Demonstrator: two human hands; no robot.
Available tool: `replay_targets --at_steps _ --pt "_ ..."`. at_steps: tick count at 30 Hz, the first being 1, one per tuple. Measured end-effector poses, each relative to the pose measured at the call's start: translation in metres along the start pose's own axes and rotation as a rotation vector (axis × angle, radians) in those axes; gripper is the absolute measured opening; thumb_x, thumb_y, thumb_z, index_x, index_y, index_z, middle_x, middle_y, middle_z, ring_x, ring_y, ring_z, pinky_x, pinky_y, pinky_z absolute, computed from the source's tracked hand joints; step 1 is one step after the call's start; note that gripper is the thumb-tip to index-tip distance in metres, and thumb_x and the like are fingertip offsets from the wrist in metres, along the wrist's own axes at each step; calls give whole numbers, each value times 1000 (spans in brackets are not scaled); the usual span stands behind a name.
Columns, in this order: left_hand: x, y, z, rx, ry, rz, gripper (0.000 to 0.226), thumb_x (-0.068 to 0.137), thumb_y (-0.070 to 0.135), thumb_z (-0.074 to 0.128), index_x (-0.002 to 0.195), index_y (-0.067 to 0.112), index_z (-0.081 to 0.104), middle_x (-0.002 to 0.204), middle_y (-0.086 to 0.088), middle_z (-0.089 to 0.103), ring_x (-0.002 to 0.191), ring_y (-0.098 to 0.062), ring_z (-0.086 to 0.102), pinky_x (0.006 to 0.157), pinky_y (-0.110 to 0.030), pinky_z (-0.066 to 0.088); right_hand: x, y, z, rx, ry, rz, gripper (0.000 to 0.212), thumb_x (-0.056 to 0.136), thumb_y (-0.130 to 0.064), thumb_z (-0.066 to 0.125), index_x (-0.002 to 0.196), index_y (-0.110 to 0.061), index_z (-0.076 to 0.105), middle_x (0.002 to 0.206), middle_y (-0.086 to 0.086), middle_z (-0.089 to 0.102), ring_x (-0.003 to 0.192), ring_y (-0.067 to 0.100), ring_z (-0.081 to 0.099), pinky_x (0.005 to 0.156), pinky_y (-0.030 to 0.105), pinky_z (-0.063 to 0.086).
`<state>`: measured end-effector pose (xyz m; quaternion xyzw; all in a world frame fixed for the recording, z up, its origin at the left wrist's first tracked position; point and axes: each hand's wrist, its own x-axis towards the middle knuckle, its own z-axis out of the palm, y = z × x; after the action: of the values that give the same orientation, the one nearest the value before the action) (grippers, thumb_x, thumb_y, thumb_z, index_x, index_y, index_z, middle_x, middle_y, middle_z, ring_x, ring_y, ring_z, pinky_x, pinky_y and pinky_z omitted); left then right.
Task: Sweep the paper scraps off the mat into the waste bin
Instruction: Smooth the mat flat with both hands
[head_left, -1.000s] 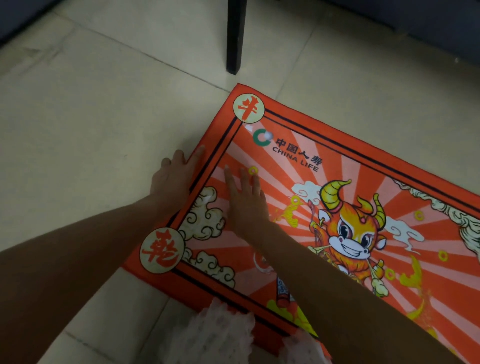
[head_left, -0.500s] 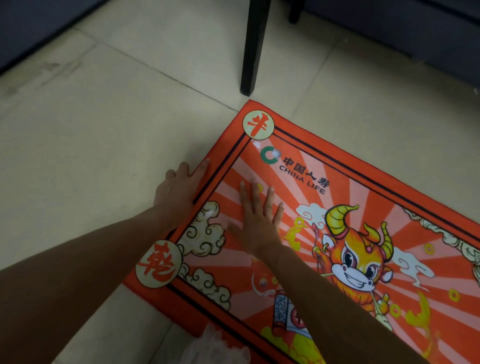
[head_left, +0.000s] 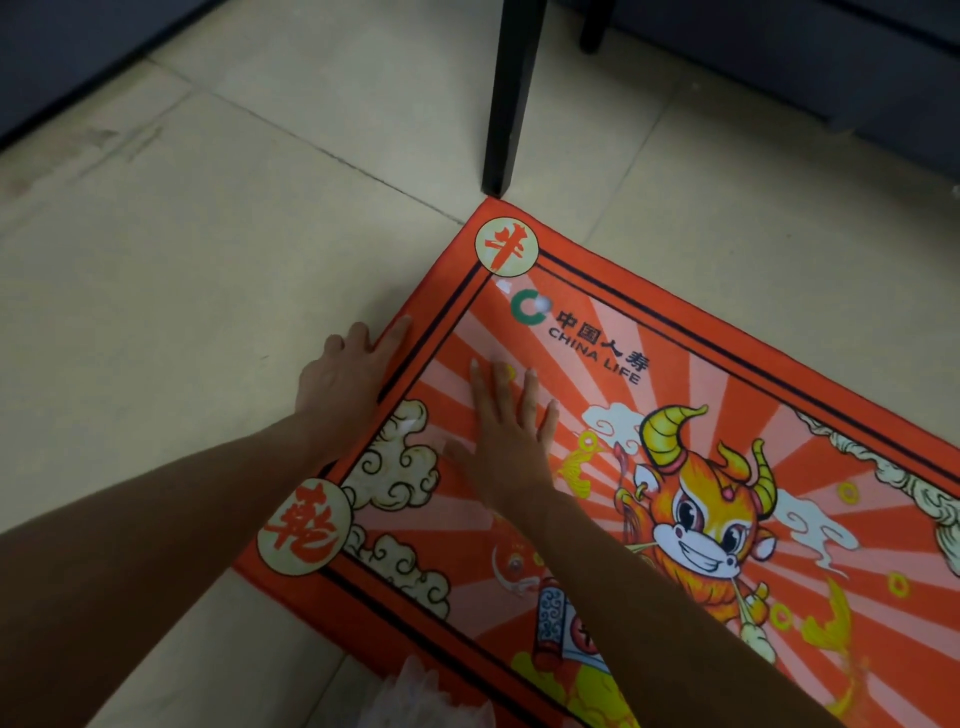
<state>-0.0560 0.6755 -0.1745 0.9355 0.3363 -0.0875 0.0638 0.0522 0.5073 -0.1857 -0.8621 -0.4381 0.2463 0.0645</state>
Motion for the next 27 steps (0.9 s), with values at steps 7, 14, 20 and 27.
replay_targets --at_steps 7,14,20,27 --pt "6 42 -5 131 58 85 90 83 20 61 156 31 10 133 -12 40 118 -30 42 91 -41 37 5 22 -4 37 136 -37 69 100 -47 34 154 -27 -4 160 -1 -18 145 25 -22 120 45 0" --pt "18 99 15 2 192 270 55 89 24 36 143 23 47 132 -15 51 120 -38 49 90 -48 42 -7 84 -19 15 248 128 68 101 -43 33 154 -25 -5 161 -2 -12 147 25 -14 120 42 0" --pt "18 174 28 -8 169 559 52 95 38 41 145 24 42 150 -8 41 137 -31 39 100 -46 40 -25 179 -45 12 315 272 62 102 -47 26 154 -29 -1 162 -2 -7 148 26 -8 119 45 6" --pt "13 243 48 -37 28 760 64 96 56 23 153 26 31 161 0 25 148 -30 22 113 -53 29 -44 261 -67 87 324 628 71 95 -63 27 153 -36 -4 161 -3 -10 146 33 -13 117 53 -2"
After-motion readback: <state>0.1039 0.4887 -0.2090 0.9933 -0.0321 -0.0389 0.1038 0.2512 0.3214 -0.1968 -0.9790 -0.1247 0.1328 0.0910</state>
